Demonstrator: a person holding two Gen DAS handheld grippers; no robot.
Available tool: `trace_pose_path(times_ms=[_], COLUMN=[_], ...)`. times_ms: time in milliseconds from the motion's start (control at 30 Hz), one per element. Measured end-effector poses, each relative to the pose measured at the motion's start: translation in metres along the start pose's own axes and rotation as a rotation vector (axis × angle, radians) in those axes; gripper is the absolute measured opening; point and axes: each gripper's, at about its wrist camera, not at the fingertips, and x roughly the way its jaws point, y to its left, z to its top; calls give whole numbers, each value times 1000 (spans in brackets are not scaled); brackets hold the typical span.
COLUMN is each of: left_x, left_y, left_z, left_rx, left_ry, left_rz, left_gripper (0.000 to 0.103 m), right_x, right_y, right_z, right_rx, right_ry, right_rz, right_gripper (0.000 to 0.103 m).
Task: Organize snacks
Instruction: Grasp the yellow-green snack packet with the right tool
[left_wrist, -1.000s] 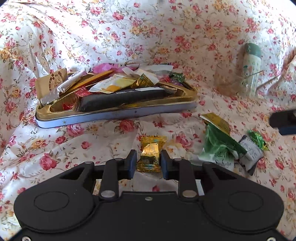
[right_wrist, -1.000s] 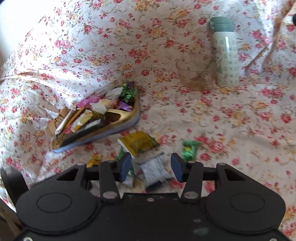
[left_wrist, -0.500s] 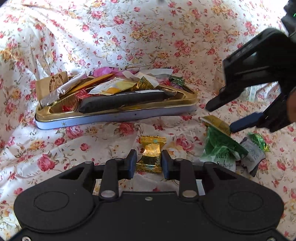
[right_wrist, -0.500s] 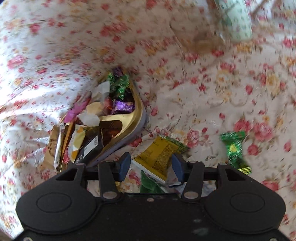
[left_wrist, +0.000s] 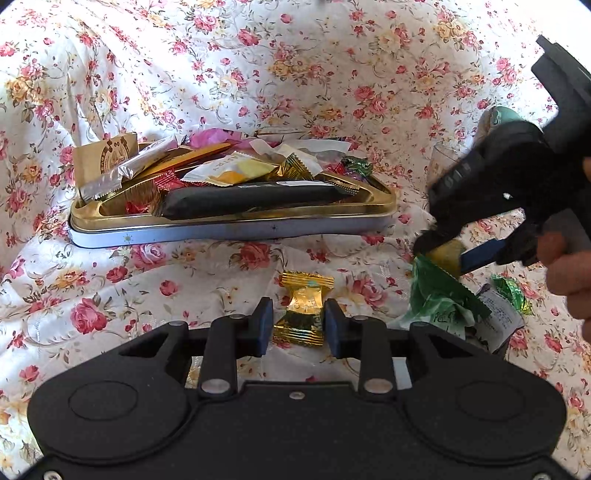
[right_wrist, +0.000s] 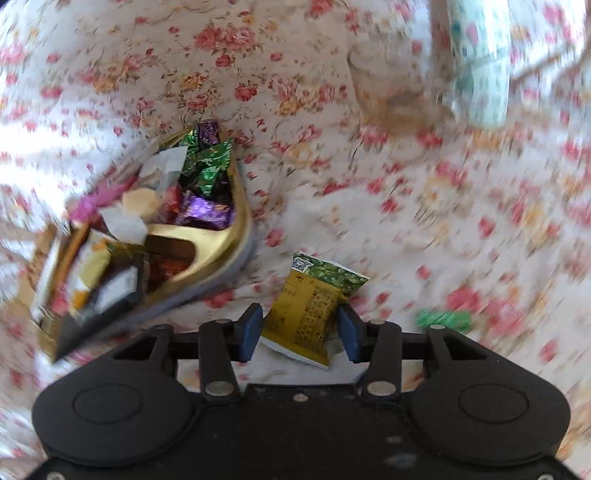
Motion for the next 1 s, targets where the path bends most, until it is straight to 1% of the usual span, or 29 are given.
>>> trace_pose_path(times_ms=[133, 267, 333, 367, 400, 433, 567, 633, 700, 767, 833, 967, 1000], left_x=[0, 0, 0, 0, 0, 0, 0, 0, 1, 1, 1, 2, 2], left_y=[0, 0, 0, 0, -1, -1, -1, -1, -1, -2, -4, -3, -3], left_z=[0, 0, 0, 0, 0, 0, 0, -1, -1, -1, -1, -1, 0], left_rx=[0, 0, 3, 4, 5, 4, 9, 8, 11, 18, 24, 21, 21], left_ry=[0, 0, 0, 0, 0, 0, 0, 0, 0, 0, 0, 0, 1], left_rz=[0, 1, 2, 3, 3, 3, 5, 6, 7, 12, 16, 12, 9], left_gripper=[42, 42, 42, 42, 42, 42, 42, 42, 42, 42, 42, 43, 45], right_x=[-7, -16, -23, -26, -27, -27, -38, -49, -54, -52, -46, -26, -22], right_y=[-14, -30, -41, -46, -51, -56, -69, -74, -79, -82, -81, -71, -69], right_z=[-5, -13, -19, -22, -25, -28, -41, -47, -47, -43, -36, -22, -20], right_rx=[-152, -258, -282, -288, -292, -293, -303, -268, -192, -96, -15, 58, 65], right_ry=[-13, 2, 14, 22, 47, 77, 42, -20, -73, -89, -81, -63, -60], right_rz=[-42, -59, -47, -42, -38, -33, 1, 23, 44, 61, 60, 23, 15], right_gripper=[42, 39, 39, 36, 29, 27, 28, 38, 47, 48, 48, 49, 49])
